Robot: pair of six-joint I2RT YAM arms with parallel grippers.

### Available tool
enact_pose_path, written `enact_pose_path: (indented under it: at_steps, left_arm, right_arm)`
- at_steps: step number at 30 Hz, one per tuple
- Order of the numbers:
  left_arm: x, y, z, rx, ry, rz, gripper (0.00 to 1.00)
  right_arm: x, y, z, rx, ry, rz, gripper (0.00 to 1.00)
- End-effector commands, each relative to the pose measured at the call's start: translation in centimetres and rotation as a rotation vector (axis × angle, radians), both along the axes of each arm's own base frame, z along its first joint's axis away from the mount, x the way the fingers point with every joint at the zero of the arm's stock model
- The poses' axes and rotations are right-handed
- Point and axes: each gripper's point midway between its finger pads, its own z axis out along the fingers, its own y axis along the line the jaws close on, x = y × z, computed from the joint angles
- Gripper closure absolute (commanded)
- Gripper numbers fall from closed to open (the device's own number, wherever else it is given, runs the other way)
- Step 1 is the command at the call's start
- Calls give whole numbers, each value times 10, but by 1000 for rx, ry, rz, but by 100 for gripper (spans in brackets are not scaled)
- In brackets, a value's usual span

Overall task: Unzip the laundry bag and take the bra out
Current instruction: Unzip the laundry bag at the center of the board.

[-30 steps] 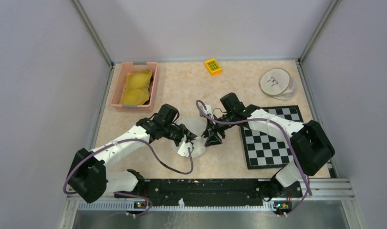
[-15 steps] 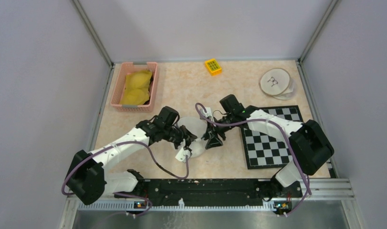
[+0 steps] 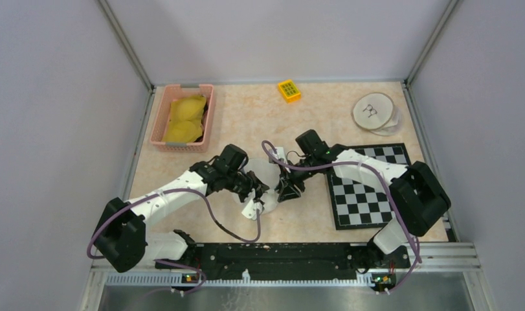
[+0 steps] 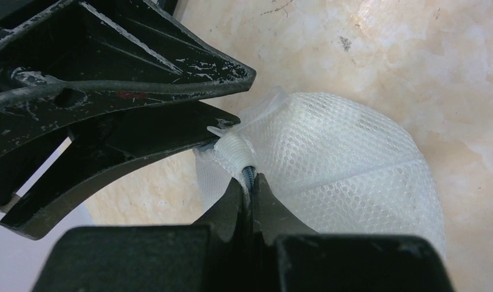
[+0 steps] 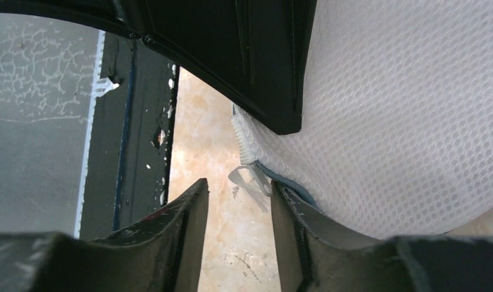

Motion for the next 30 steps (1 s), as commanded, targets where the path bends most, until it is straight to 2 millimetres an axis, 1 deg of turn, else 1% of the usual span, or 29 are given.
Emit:
enact_pose_path:
  at_steps: [1, 6, 15, 22, 27, 30]
  left_arm:
    - [-14, -20, 19, -88, 59, -54, 100]
    - [-15, -18, 14, -77, 73, -43, 100]
    - [-11, -21, 21, -94, 96, -6, 100]
    - [-13, -20, 22, -100, 107, 6, 100]
    - [-12, -20, 26, -110, 118, 28, 100]
    - [-11, -19, 25, -108, 127, 44, 100]
  right_arm:
    - [20, 21, 48, 144, -215, 33, 62]
    - [22, 22, 49, 145, -225, 20, 67]
    - [22, 30, 46, 139, -239, 16, 73]
    - [29, 29, 34, 113, -261, -19, 87]
    - [31, 30, 33, 114, -254, -39, 89]
    - [30, 31, 33, 117, -249, -40, 100]
